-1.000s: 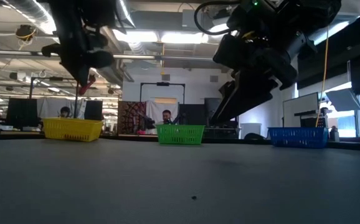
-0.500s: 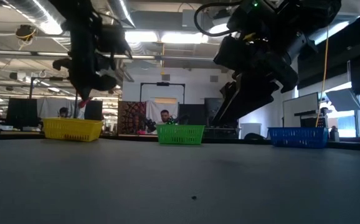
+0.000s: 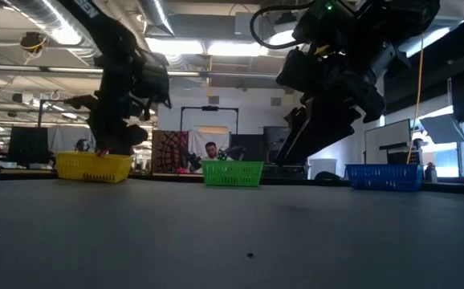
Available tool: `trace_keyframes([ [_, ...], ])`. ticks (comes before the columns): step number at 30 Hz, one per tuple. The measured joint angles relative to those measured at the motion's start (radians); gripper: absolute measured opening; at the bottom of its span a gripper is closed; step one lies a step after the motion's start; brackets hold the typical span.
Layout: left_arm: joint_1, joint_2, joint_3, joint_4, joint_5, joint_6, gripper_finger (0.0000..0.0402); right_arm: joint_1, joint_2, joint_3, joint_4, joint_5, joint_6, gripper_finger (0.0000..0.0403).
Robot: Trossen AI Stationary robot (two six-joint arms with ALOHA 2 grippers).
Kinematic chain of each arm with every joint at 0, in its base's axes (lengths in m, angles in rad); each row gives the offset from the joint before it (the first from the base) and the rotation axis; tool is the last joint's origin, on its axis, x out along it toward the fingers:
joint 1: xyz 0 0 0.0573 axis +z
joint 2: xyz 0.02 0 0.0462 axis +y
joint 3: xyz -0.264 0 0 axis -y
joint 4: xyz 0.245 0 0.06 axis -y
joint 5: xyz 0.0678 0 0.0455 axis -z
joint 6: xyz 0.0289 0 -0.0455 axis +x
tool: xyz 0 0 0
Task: Sort produce into baskets
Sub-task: Put the red chili pepper into the yellow basket, then put the green mushroom into the blue basket
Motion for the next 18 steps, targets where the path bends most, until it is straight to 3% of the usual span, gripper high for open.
trace_keyframes([
  [4, 0.002, 0.03, 0.0, 0.0, 0.0, -0.002, 0.0022, 0.0, 0.0, 0.0, -0.002, 0.0, 0.0, 0.0198],
  [13, -0.006, 0.023, 0.0, -0.007, 0.002, 0.047, 0.0122, 0.0, 0.0, 0.0, -0.002, 0.001, 0.0, 0.0198],
  [18, -0.028, -0.01, 0.0, -0.004, 0.006, 0.089, 0.0157, 0.0, 0.0, 0.0, -0.003, 0.015, -0.005, 0.0198],
])
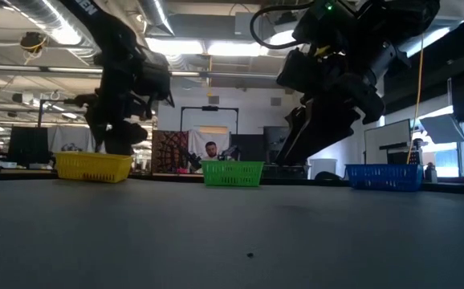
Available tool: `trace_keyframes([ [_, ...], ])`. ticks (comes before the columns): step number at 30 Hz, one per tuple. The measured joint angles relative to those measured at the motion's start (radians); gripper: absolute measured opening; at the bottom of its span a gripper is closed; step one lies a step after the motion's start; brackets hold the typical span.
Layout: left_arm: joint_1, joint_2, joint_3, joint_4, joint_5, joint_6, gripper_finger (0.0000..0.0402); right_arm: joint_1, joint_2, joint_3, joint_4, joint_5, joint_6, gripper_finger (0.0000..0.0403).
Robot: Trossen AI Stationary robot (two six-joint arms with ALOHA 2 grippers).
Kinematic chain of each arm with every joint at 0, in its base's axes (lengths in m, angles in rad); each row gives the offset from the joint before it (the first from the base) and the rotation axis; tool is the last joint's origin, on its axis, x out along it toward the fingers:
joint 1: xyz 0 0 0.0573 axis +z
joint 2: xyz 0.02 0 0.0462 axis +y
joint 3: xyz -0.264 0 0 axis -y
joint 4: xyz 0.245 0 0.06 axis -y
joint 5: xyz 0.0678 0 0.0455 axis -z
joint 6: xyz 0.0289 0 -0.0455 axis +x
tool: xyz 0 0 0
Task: Sort produce into baskets
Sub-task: Put the green mushroom into the blue basket
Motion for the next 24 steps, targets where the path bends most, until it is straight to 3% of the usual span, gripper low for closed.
trace_keyframes([
  [17, -0.254, -0.183, 0.0, -0.038, 0.046, 0.022, 0.0164, 0.0, 0.0, 0.0, -0.007, -0.015, 0.014, 0.0198],
  [24, -0.404, -0.247, 0.0, -0.042, 0.154, -0.009, 0.0161, 0.0, 0.0, 0.0, -0.002, -0.015, 0.017, 0.0198],
])
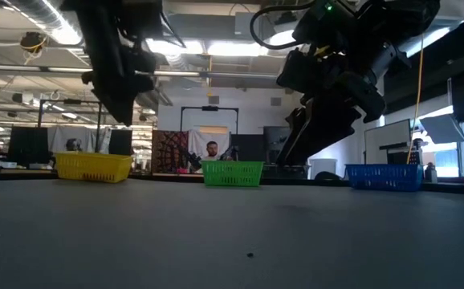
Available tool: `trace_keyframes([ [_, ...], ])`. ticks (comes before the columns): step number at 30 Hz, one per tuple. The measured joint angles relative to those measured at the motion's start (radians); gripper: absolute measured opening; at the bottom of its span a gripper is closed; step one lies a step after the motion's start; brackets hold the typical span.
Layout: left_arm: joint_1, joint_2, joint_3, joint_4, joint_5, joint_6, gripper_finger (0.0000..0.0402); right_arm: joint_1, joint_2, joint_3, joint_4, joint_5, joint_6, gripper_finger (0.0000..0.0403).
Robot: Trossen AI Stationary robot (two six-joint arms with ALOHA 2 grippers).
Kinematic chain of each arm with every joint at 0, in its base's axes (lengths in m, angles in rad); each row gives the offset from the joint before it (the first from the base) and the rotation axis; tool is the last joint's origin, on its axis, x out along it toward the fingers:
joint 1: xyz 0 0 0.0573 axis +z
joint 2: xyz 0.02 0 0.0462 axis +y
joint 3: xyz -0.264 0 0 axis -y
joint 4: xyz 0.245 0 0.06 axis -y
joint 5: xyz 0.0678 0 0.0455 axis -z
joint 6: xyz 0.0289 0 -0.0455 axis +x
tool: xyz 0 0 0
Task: Sort produce into baskets
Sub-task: Put the green mushroom into the blue basket
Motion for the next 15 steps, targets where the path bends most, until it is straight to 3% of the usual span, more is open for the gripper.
trace_keyframes([
  [8, -0.206, -0.009, 0.0, 0.002, 0.214, -0.072, 0.0159, 0.0, 0.0, 0.0, 0.004, 0.0, 0.015, 0.0198],
  [15, -0.389, -0.009, 0.0, 0.003, 0.288, -0.271, 0.0159, 0.0, 0.0, 0.0, 0.008, 0.0, 0.019, 0.0198],
])
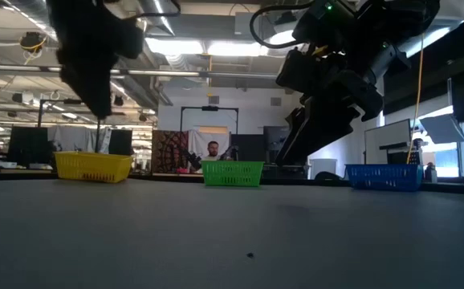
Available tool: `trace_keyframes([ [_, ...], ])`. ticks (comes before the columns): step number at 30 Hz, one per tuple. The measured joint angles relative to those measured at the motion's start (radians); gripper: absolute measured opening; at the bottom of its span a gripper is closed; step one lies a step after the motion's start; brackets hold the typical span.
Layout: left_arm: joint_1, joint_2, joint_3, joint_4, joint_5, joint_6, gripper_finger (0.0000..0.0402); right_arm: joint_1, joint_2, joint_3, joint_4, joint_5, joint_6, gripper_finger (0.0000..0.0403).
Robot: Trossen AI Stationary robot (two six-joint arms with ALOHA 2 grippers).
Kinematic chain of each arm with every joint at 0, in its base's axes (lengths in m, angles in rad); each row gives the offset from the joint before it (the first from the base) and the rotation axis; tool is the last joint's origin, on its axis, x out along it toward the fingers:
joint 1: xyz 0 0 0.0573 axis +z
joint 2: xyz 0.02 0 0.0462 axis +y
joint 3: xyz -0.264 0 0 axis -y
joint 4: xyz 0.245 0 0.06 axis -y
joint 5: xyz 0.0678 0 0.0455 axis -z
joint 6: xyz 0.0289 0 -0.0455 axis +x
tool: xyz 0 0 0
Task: Sort produce into baskets
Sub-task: Put the green mushroom into the blue basket
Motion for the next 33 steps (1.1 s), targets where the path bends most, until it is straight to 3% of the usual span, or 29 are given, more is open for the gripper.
trace_keyframes([
  [16, -0.371, 0.004, 0.0, 0.037, 0.057, -0.448, 0.0159, 0.0, 0.0, 0.0, 0.019, 0.0, 0.0, 0.0198],
  [27, -0.561, 0.016, 0.0, 0.064, 0.116, -0.799, 0.0159, 0.0, 0.0, 0.0, 0.019, -0.003, 0.0, 0.0198],
  [33, -0.63, 0.066, 0.0, 0.064, 0.23, -0.959, 0.0159, 0.0, 0.0, 0.0, 0.022, -0.011, 0.0, 0.0198],
])
